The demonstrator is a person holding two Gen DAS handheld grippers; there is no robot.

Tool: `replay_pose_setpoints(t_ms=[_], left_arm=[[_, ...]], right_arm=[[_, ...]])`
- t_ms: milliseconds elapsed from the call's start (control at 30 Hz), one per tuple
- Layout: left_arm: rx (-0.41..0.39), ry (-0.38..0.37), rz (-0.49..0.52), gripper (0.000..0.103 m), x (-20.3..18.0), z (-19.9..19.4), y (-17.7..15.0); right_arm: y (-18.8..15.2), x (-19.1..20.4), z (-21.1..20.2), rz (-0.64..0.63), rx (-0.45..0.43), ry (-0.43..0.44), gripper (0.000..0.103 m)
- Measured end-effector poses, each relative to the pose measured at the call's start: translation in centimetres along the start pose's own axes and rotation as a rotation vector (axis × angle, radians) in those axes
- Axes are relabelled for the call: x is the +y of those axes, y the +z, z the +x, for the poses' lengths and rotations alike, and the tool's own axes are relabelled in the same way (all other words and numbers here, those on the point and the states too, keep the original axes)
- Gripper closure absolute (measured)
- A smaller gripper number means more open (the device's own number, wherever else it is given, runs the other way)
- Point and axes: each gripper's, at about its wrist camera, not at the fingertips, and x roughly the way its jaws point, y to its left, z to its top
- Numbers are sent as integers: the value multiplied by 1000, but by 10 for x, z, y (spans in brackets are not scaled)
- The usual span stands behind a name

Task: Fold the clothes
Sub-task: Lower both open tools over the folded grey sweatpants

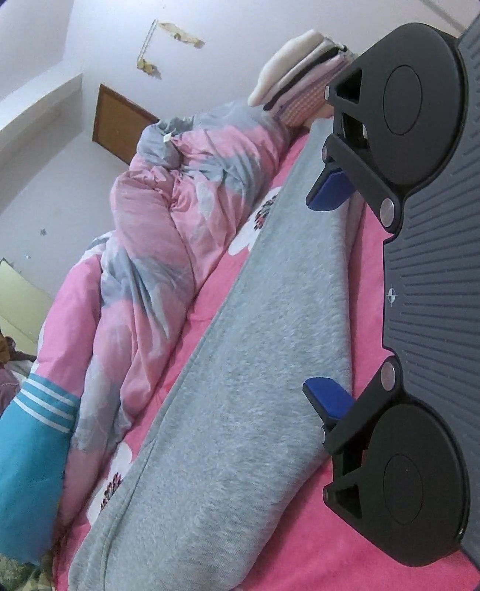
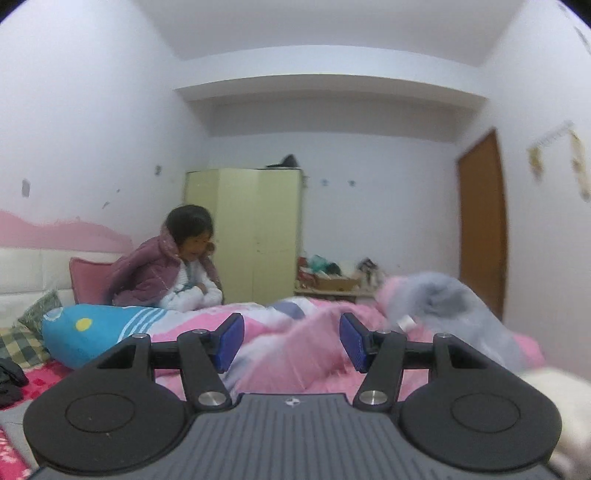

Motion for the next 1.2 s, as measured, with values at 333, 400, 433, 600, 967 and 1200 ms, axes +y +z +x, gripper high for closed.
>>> replay_pose_setpoints(t_ms=[333,400,433,600,967,1200], left_arm=[[6,-4,56,3,-9,7,1],[8,14,80,3,-15,11,3],[4,25,98,3,-18,13,3],[50,101,146,3,-26,34,5],[111,175,245,1,-37,47,-2],[110,171,242,1,-36,46,-1]], right_arm=[[-132,-40,-32,248,272,-27,48],[-164,-27,1,203,343,-33,52],[-178,-19,17,176,373,-33,54],[-243,21,78,60,476,-30,61],[-280,-2,58,-18,500,-172,61],[-312,-68,47,114,514,-289,56]])
